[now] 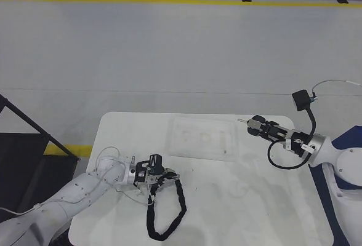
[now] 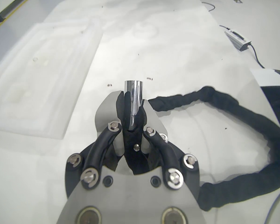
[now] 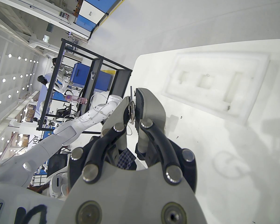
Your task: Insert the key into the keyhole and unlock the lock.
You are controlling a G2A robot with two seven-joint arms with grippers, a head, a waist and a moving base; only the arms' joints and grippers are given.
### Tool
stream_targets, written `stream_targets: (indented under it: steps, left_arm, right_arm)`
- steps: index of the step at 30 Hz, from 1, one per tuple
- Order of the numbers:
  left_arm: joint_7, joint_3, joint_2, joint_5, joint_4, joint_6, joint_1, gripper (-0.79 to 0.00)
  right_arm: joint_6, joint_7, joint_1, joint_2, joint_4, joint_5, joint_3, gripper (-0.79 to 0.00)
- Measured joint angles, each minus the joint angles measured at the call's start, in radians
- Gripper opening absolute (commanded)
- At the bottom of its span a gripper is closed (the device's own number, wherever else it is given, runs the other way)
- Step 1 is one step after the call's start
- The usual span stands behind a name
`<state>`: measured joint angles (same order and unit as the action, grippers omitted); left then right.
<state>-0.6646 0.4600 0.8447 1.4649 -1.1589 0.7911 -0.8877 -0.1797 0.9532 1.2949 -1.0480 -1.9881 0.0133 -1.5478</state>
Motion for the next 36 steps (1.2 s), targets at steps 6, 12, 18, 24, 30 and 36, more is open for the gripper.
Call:
stream_targets:
  steps: [6,12,18,24,30,36]
  left_arm:
    - [-0.006,0.045,-0.017,0.009,-0.112,0.031,-0.006,-0.785]
    - [0.005,0.099,-0.024,-0.044,-0.222,0.043,-0.012,-0.785]
    - [0.044,0.158,-0.028,-0.086,-0.326,0.001,-0.021,-0.785]
    - [0.055,0.203,-0.024,-0.129,-0.394,-0.029,-0.030,-0.785]
    - [0.010,0.216,-0.009,-0.139,-0.402,-0.005,-0.021,-0.785]
    - [-0.047,0.207,0.020,-0.190,-0.339,0.034,0.001,-0.785]
  right_arm:
    - [-0.003,0.013,0.009,0.002,0.008,0.019,0.014,-0.785]
    - [-0.054,0.226,-0.029,0.015,0.028,0.089,0.093,-0.785]
    - [-0.120,0.326,-0.070,0.023,-0.038,0.080,0.127,-0.785]
    - [-0.185,0.353,-0.093,0.031,-0.151,0.080,0.126,-0.785]
    - [-0.221,0.385,-0.099,0.043,-0.248,0.108,0.114,-0.785]
    - [-0.225,0.372,-0.100,0.050,-0.284,0.107,0.103,-0.785]
